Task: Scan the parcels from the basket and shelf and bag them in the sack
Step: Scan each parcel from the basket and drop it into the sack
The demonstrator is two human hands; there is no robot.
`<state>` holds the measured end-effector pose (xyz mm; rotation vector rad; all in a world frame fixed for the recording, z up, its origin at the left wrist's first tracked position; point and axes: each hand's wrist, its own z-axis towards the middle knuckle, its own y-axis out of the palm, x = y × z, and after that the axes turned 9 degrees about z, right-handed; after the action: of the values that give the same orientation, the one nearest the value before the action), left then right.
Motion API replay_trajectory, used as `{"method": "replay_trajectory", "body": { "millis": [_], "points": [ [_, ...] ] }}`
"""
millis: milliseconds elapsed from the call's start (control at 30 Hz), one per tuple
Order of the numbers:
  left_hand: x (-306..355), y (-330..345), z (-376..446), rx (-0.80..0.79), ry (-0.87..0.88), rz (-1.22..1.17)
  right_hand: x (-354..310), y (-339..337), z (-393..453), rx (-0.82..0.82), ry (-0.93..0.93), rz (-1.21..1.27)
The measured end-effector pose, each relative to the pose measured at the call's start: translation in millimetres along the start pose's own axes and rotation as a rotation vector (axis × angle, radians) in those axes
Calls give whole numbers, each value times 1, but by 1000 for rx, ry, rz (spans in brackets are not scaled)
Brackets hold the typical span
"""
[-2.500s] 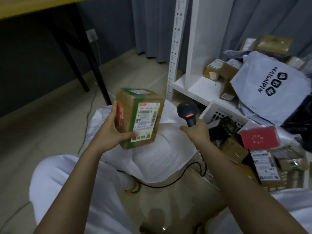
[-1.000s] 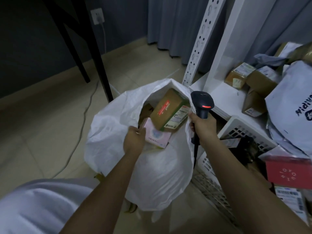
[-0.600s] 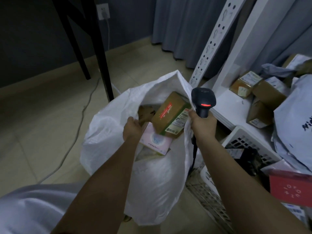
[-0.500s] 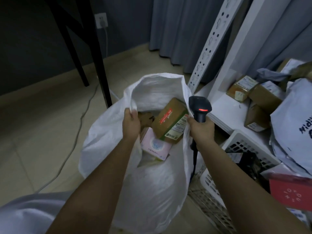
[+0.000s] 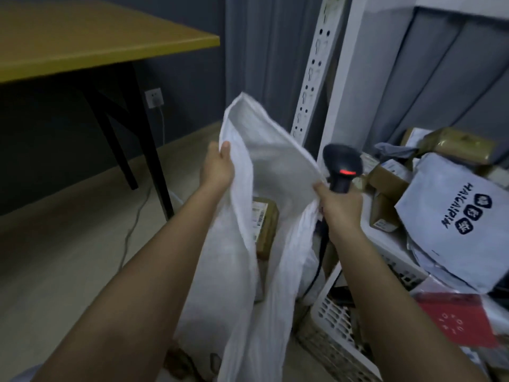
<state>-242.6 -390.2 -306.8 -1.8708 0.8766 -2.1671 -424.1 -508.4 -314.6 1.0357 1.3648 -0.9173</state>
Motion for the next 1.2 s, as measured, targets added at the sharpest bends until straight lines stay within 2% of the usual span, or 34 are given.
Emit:
{"method": "replay_trajectory", "body": {
  "millis": [100,200,300,400,467,533,600,667,800,900,967,1033,1200],
  "points": [
    [-39,-23,-8,27,-39,205,35,-9,-1,-87,97,-234],
    [-67,-50,-12,-35,-53,422,58,-17,-5,-93,85,-349],
    [-86,-69,-15,-36,-2,686,68,-18,-5,-68,74,-384],
    [-101,-72,-19,48,44,757,69,-10,-6,-94,59,-303],
    [-108,-70,-25,203,129,881,70,-4,-9,-105,21,-253],
    [-116,-63,-31,292,363,983,73,0,-13,-107,1,-264],
    [-125,-46,-43,196,689,1074,81,1,-16,-106,9,-285],
    [-140,-24,-61,7,844,1113,87,1,-20,-114,13,-286],
    [-171,9,-90,-401,763,1335,94,-7,-30,-124,4,-321],
    [-173,14,-99,-527,688,1540,103,-22,-42,-159,32,-388],
    [-181,20,-95,-506,629,1614,112,-30,-49,-163,42,-405],
    [-183,18,-95,-551,579,1659,119,-34,-52,-143,40,-415],
    [-182,-26,-98,-507,775,1728,129,-25,-57,-149,58,-409]
  ]
}}
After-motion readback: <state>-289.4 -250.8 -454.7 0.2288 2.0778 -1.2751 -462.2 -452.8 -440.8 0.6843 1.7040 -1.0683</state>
